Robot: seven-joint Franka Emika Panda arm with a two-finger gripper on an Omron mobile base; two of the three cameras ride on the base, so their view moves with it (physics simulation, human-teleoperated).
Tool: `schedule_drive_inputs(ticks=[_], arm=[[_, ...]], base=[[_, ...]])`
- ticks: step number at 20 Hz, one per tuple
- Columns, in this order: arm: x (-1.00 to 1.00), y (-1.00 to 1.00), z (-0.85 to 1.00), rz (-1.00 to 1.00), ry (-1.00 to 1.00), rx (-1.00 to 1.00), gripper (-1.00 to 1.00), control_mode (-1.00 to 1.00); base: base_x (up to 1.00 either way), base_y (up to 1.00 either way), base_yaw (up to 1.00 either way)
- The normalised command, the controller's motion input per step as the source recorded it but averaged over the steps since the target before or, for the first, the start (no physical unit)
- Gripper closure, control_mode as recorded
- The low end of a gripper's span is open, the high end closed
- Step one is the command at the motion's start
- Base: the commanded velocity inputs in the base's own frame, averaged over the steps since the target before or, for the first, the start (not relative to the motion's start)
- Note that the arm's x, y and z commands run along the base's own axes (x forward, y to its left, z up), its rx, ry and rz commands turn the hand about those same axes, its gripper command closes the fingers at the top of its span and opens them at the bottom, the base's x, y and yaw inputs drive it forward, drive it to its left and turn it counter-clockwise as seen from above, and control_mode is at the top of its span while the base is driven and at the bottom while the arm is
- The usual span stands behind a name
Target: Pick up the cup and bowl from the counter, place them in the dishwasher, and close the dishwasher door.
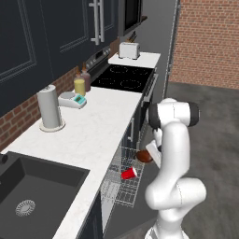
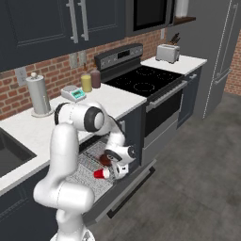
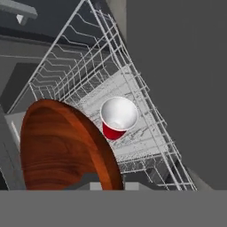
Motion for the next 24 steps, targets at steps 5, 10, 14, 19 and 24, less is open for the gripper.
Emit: schedule_drive_inputs(ticks=[5, 10, 14, 19, 24], arm=[[0.80, 0.00, -0.65, -0.10, 0.00, 0.00, 1.00, -1.00], [0.94, 0.00, -0.42, -0.08, 0.00, 0.03, 1.00, -1.00], [0.96, 0.00, -0.39, -0.04, 0.03, 0.05, 1.00, -1.00], [0.68, 0.01, -0.48, -0.02, 0.08, 0.05, 1.00, -1.00], [0.55, 0.09, -0.54, 0.00, 0.07, 0.01, 1.00, -1.00]], base=[[0.00, 0.00, 0.00], [0.00, 0.00, 0.00], [0.00, 0.00, 0.00], [0.00, 0.00, 0.00], [0.00, 0.00, 0.00]])
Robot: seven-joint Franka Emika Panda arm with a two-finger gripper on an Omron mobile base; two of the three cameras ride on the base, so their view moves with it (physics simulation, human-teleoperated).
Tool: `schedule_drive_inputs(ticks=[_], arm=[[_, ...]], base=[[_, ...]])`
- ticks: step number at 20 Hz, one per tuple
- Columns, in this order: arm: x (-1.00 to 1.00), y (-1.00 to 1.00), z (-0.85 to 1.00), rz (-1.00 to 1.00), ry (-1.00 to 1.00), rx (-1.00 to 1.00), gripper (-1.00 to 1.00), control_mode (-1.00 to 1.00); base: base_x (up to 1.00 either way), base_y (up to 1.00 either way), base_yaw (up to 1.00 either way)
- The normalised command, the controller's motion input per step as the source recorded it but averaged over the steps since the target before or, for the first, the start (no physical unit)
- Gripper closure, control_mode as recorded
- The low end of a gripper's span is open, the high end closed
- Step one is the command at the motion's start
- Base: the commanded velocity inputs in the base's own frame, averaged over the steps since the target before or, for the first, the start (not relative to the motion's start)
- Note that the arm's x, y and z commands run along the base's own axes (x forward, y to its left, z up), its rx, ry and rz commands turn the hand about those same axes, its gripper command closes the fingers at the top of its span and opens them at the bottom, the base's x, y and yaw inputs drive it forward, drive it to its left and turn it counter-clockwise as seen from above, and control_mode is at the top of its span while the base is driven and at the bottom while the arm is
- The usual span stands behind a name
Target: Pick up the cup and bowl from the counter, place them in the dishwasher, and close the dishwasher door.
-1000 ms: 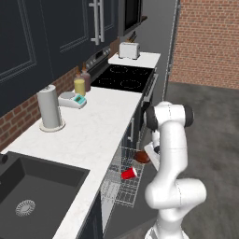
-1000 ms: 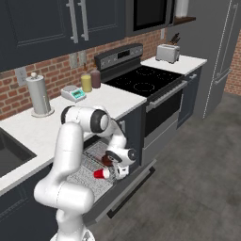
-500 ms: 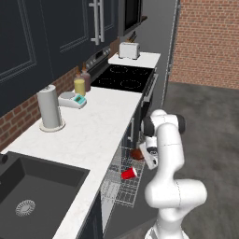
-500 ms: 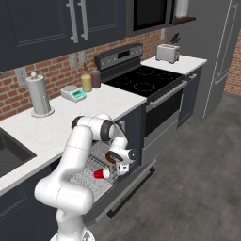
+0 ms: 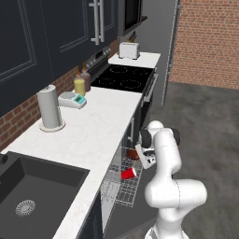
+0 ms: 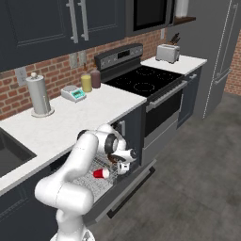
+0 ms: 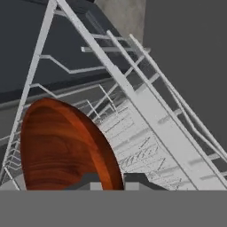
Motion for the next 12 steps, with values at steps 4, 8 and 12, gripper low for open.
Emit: schedule_drive_inputs(ticks=[4, 8, 12], arm=[[0.58, 0.11, -0.55, 0.00, 0.08, 0.00, 1.00, -1.00], [0.52, 0.13, -0.55, 0.00, 0.08, 0.00, 1.00, -1.00], [0.18, 0.05, -0.52, 0.00, 0.05, 0.00, 1.00, -1.00]], base=[[0.00, 0.00, 0.00], [0.00, 0.00, 0.00], [0.00, 0.00, 0.00]])
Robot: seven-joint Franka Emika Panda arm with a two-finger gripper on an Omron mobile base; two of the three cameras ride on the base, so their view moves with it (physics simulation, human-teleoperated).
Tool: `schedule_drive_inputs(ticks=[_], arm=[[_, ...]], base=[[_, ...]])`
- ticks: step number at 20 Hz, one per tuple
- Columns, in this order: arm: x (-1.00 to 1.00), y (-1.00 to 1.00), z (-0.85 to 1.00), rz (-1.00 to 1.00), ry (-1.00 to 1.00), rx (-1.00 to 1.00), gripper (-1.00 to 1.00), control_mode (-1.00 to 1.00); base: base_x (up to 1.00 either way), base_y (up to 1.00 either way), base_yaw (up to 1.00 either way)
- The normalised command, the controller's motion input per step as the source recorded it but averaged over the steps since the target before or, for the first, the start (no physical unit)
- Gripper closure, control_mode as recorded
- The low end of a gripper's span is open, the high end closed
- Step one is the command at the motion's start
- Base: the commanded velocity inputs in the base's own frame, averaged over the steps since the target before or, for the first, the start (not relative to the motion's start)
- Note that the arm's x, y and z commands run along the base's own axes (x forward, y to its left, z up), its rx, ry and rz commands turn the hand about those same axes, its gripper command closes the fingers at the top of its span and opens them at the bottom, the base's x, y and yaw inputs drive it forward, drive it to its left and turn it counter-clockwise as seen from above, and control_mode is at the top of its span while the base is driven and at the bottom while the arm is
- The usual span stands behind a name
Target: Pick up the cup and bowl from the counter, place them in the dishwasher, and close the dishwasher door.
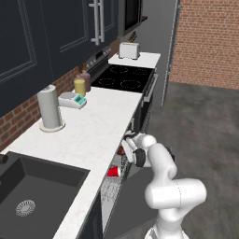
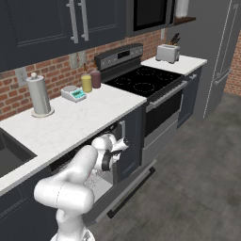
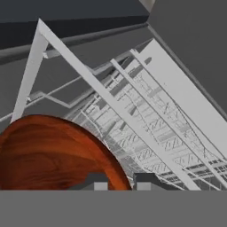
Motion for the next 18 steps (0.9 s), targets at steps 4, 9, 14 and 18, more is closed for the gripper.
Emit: schedule_drive_inputs(ticks=[4, 9, 14, 18], arm=[[-0.04, 0.00, -0.46, 0.00, 0.02, 0.00, 1.00, -1.00], [-0.31, 0.00, -0.34, -0.02, 0.01, 0.00, -1.00, -1.00], [-0.35, -0.01, -0.11, -0.04, 0.00, 0.00, -1.00, -1.00], [-0.38, -0.11, 0.00, -0.05, 0.00, 0.00, -1.00, -1.00]], base=[[0.00, 0.00, 0.00], [0.00, 0.00, 0.00], [0.00, 0.00, 0.00], [0.00, 0.00, 0.00]])
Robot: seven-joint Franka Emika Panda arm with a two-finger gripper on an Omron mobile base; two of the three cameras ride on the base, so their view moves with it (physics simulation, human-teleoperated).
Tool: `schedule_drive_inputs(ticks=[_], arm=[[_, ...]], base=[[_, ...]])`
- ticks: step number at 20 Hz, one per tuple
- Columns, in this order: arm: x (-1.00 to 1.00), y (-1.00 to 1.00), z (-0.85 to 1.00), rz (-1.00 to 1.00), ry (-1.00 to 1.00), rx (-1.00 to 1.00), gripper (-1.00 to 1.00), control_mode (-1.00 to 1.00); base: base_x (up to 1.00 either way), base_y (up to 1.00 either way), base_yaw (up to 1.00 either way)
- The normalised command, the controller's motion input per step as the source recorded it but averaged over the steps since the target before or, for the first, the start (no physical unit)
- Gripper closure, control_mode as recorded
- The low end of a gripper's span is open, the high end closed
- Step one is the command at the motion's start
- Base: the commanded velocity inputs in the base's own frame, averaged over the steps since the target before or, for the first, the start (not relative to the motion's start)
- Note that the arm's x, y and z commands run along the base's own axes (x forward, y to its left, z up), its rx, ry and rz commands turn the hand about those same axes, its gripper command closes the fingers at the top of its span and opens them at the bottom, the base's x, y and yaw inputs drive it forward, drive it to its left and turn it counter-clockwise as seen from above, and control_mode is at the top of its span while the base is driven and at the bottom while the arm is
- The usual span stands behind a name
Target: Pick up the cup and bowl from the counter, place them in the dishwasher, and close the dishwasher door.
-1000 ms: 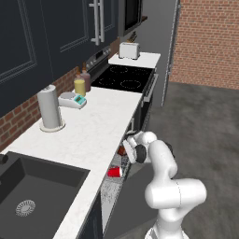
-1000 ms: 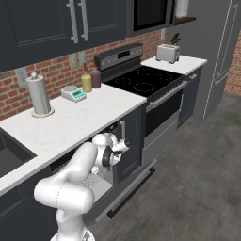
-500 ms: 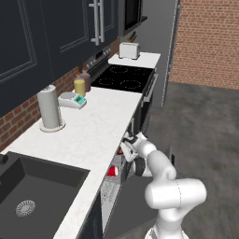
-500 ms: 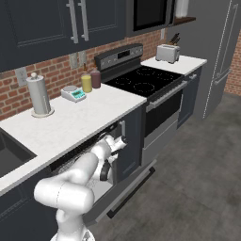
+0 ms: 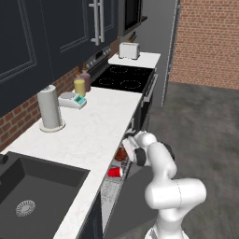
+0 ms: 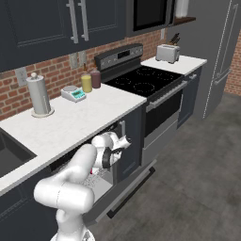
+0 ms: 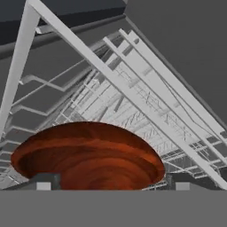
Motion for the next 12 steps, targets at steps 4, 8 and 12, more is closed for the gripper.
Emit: schedule_drive_inputs(ticks=[4, 8, 12], arm=[[-0.34, -0.18, 0.16, -0.05, 0.00, 0.04, -1.00, -1.00], [-0.42, -0.33, 0.84, -0.05, -0.06, 0.10, -1.00, -1.00], [-0.48, -0.43, 1.00, -0.04, -0.06, 0.16, -1.00, -1.00]], base=[[0.00, 0.00, 0.00], [0.00, 0.00, 0.00], [0.00, 0.00, 0.00]])
